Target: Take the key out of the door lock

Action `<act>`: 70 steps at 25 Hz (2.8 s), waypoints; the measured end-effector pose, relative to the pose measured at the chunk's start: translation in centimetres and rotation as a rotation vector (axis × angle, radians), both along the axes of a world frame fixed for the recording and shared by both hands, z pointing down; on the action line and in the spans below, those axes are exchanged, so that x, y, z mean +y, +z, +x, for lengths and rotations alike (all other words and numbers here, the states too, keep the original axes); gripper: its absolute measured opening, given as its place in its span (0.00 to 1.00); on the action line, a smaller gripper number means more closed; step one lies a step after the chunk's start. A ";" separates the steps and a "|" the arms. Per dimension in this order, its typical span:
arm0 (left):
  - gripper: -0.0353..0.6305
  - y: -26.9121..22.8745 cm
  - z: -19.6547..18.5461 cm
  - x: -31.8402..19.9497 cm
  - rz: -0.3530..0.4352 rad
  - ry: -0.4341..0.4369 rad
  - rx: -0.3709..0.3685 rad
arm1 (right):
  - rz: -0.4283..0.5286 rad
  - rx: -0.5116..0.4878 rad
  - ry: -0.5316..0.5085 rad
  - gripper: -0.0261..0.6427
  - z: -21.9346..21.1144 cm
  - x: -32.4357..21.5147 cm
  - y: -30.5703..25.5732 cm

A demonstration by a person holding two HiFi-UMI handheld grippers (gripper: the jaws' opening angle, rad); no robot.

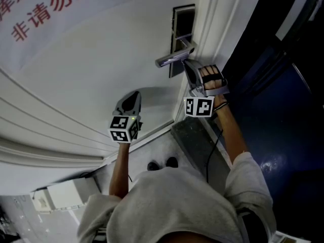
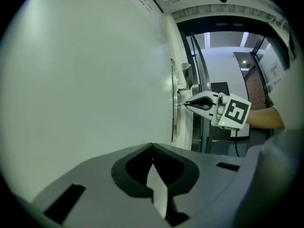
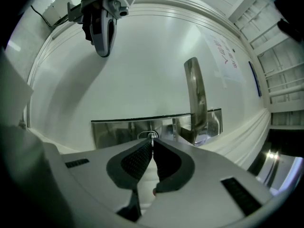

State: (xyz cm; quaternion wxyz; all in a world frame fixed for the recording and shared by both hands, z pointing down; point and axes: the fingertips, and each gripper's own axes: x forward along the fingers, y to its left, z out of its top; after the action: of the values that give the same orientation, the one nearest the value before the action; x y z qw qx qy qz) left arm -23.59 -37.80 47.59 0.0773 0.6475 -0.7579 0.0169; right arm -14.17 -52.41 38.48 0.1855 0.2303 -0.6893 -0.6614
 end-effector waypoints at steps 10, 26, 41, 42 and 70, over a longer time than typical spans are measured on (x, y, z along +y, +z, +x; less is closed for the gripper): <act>0.08 -0.2 0.4 0.4 0.003 0.019 -0.001 | -0.021 -0.006 0.016 0.08 1.4 0.9 0.2; 0.08 -0.3 2.8 -0.2 -0.001 0.070 -0.016 | -0.304 -0.179 0.064 0.08 6.6 1.6 1.5; 0.08 0.3 3.3 -0.7 0.001 0.058 -0.004 | -1.078 -0.666 0.126 0.08 12.3 1.2 7.5; 0.08 0.3 3.2 -0.6 0.000 0.054 -0.003 | -1.102 -0.684 0.127 0.08 12.6 1.3 7.8; 0.08 1.6 -3.3 8.6 -0.019 -0.202 0.021 | -1.260 -0.559 -0.134 0.08 2.1 8.4 8.9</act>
State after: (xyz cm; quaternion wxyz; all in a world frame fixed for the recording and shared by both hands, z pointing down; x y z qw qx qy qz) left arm -26.86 -29.25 49.22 0.0928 0.5670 -0.8184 0.0092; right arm -12.09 -44.00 47.43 0.0583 0.1973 -0.9767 -0.0609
